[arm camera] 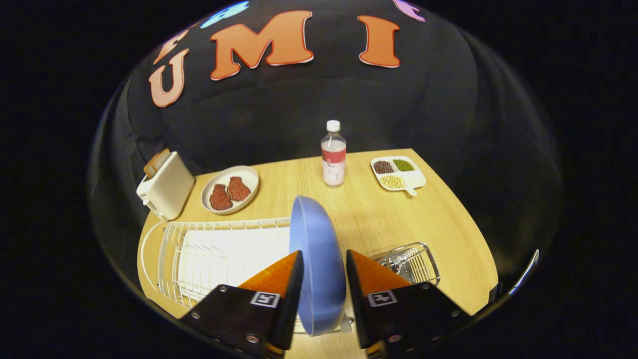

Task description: Take the plate from the dish rack, then take the spoon from the basket and place it into the plate.

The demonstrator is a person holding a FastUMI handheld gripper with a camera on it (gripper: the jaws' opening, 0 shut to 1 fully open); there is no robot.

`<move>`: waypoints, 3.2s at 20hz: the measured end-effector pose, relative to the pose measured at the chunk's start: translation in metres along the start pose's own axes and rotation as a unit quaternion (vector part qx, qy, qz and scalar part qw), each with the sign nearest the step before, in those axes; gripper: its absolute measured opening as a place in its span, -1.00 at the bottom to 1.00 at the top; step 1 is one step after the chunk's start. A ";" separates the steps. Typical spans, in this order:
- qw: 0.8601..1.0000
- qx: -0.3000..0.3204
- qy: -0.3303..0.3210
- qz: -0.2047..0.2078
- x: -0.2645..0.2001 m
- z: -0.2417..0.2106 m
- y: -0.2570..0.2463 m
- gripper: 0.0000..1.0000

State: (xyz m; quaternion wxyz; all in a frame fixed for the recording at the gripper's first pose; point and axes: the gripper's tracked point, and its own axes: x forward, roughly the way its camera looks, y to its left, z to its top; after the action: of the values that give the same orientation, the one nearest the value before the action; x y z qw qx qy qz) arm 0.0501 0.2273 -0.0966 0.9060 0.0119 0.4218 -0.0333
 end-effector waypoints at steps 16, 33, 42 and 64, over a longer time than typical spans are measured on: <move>0.993 -0.044 -0.070 -0.083 -0.064 0.036 -0.011 -0.57; 0.974 0.162 0.011 0.158 -0.164 -0.171 0.047 -0.57; 0.941 0.267 0.076 0.191 -0.107 -0.243 0.066 -0.57; 0.954 0.260 0.060 0.138 -0.078 -0.202 -0.031 0.96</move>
State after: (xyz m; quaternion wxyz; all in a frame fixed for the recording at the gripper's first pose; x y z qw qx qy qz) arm -0.1565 0.2103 -0.1663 0.8406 0.3069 0.4460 -0.0157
